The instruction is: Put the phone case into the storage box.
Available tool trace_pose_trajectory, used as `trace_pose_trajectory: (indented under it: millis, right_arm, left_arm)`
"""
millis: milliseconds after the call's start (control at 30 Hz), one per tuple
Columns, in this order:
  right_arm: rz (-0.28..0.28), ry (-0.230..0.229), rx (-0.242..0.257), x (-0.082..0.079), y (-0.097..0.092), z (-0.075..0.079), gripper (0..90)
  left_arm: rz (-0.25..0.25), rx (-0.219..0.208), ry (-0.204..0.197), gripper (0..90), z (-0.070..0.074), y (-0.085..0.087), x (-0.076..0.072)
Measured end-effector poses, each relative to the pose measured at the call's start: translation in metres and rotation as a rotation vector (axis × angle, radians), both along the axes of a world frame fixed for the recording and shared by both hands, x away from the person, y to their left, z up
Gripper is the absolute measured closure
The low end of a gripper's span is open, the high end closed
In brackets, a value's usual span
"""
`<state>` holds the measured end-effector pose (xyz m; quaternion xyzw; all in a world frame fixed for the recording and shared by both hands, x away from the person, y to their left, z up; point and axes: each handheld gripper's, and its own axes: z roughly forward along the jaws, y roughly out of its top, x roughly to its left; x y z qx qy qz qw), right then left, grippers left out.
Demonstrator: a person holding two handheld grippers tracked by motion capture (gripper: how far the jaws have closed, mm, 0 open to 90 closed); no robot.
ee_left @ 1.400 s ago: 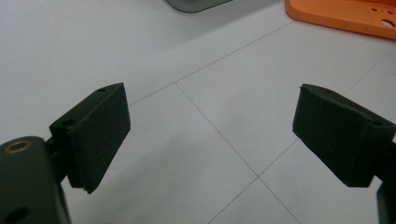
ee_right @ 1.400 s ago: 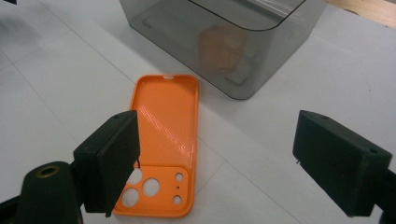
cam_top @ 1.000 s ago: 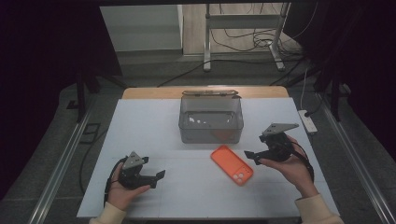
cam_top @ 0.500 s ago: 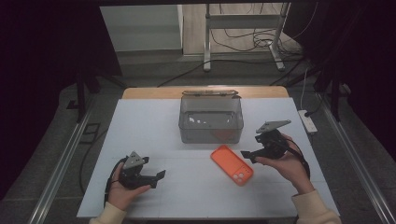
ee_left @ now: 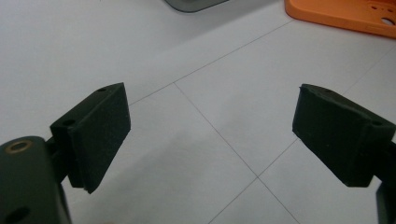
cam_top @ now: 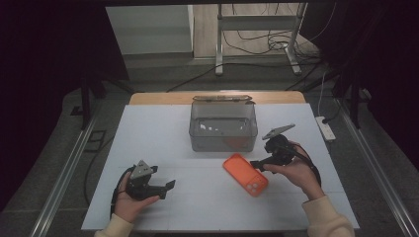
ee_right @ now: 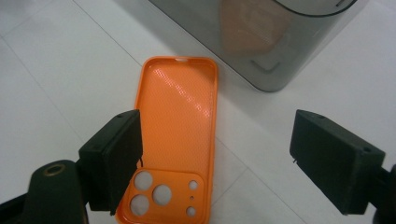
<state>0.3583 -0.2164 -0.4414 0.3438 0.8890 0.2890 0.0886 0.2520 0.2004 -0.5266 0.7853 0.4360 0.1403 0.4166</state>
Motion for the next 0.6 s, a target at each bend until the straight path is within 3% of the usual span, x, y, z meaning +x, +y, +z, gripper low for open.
trace_pose_trajectory:
  millis: [600]
  right_arm:
    - [-0.006, 0.041, -0.079, 0.015, 0.013, -0.016, 20.8]
  left_arm:
    - [0.000, 0.001, -0.001, 11.7, 0.000, 0.000, 0.000]
